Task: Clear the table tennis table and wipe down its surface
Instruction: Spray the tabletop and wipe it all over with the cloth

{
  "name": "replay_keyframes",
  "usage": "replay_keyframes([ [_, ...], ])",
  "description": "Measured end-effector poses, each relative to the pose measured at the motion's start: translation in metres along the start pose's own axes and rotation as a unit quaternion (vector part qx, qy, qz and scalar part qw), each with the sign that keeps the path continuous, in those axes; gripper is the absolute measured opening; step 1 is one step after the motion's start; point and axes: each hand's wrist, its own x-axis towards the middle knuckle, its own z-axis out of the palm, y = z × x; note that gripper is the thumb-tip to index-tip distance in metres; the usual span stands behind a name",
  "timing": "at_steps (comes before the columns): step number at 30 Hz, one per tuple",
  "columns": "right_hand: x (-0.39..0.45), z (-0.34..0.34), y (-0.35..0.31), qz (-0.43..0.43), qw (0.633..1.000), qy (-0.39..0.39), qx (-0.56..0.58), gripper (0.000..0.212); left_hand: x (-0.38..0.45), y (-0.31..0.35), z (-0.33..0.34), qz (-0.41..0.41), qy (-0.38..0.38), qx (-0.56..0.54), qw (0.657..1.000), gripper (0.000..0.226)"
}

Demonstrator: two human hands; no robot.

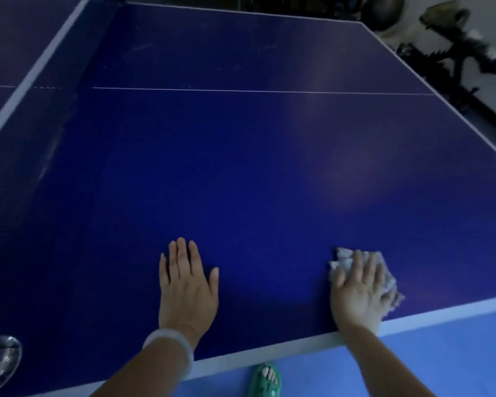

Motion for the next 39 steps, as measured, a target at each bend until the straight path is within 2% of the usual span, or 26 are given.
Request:
replay_keyframes([
  [1, -0.013, 0.006, -0.01, -0.045, 0.999, -0.005, -0.006, 0.058, 0.0, 0.0, 0.0, 0.002, 0.001, -0.002, 1.0, 0.075],
  [2, -0.029, 0.012, -0.018, -0.127, 0.992, -0.014, -0.019, 0.059, 0.0, -0.001, 0.0, 0.005, 0.003, -0.003, 1.0, 0.075],
  [4, -0.057, 0.021, -0.016, -0.311, 0.948, -0.035, -0.061, 0.06, 0.0, -0.002, 0.001, 0.01, 0.013, -0.001, 1.0, 0.075],
  [6, -0.052, 0.018, 0.005, -0.403, 0.91, -0.035, -0.091, 0.057, 0.001, -0.003, 0.003, 0.012, 0.02, -0.006, 1.0, 0.074],
  [7, -0.041, 0.016, 0.019, -0.397, 0.913, -0.018, -0.097, 0.057, 0.001, -0.004, 0.004, 0.012, 0.025, -0.009, 1.0, 0.071],
  [8, -0.029, 0.012, 0.033, -0.355, 0.931, 0.003, -0.09, 0.057, 0.001, -0.004, 0.005, 0.012, 0.029, -0.011, 0.999, 0.068],
  [10, -0.002, 0.0, 0.058, -0.214, 0.975, 0.039, -0.056, 0.063, 0.001, -0.002, 0.005, 0.01, 0.026, -0.014, 1.0, 0.07],
  [12, 0.013, -0.005, 0.07, -0.122, 0.991, 0.033, -0.052, 0.072, 0.001, -0.003, 0.005, 0.01, 0.023, -0.012, 1.0, 0.07],
  [17, 0.015, -0.002, 0.072, -0.116, 0.991, 0.027, -0.054, 0.071, 0.002, 0.01, 0.002, 0.022, 0.023, -0.05, 0.998, 0.06],
  [22, 0.017, -0.004, 0.074, -0.127, 0.99, 0.025, -0.055, 0.067, -0.008, 0.118, 0.007, 0.212, 0.024, -0.107, 0.971, 0.053],
  [24, 0.02, -0.005, 0.079, -0.152, 0.987, 0.018, -0.059, 0.066, -0.006, 0.175, 0.012, 0.242, 0.03, -0.116, 0.963, 0.055],
  [26, 0.029, -0.009, 0.092, -0.21, 0.976, 0.01, -0.052, 0.063, 0.001, 0.229, 0.014, 0.224, 0.017, -0.114, 0.968, 0.061],
  [28, 0.046, -0.016, 0.115, -0.274, 0.96, 0.001, -0.05, 0.061, 0.007, 0.27, 0.02, 0.16, -0.034, -0.115, 0.98, 0.066],
  [30, 0.073, -0.026, 0.146, -0.283, 0.957, -0.02, -0.064, 0.063, 0.004, 0.297, 0.031, 0.102, -0.054, -0.083, 0.99, 0.069],
  [32, 0.106, -0.037, 0.184, -0.233, 0.969, -0.015, -0.082, 0.066, -0.001, 0.307, 0.039, 0.089, -0.036, -0.023, 0.995, 0.074],
  [35, 0.15, -0.055, 0.232, -0.08, 0.996, 0.006, -0.042, 0.066, -0.003, 0.307, 0.047, 0.084, -0.017, 0.007, 0.996, 0.081],
  [37, 0.161, -0.058, 0.234, 0.028, 1.0, 0.014, 0.001, 0.058, -0.003, 0.308, 0.047, 0.085, -0.021, 0.013, 0.996, 0.082],
  [38, 0.159, -0.056, 0.225, 0.05, 0.998, 0.029, 0.004, 0.057, -0.003, 0.309, 0.046, 0.083, -0.022, 0.014, 0.996, 0.081],
  [39, 0.154, -0.051, 0.211, 0.037, 0.998, 0.043, 0.0, 0.059, -0.003, 0.311, 0.045, 0.082, -0.024, 0.015, 0.996, 0.081],
])
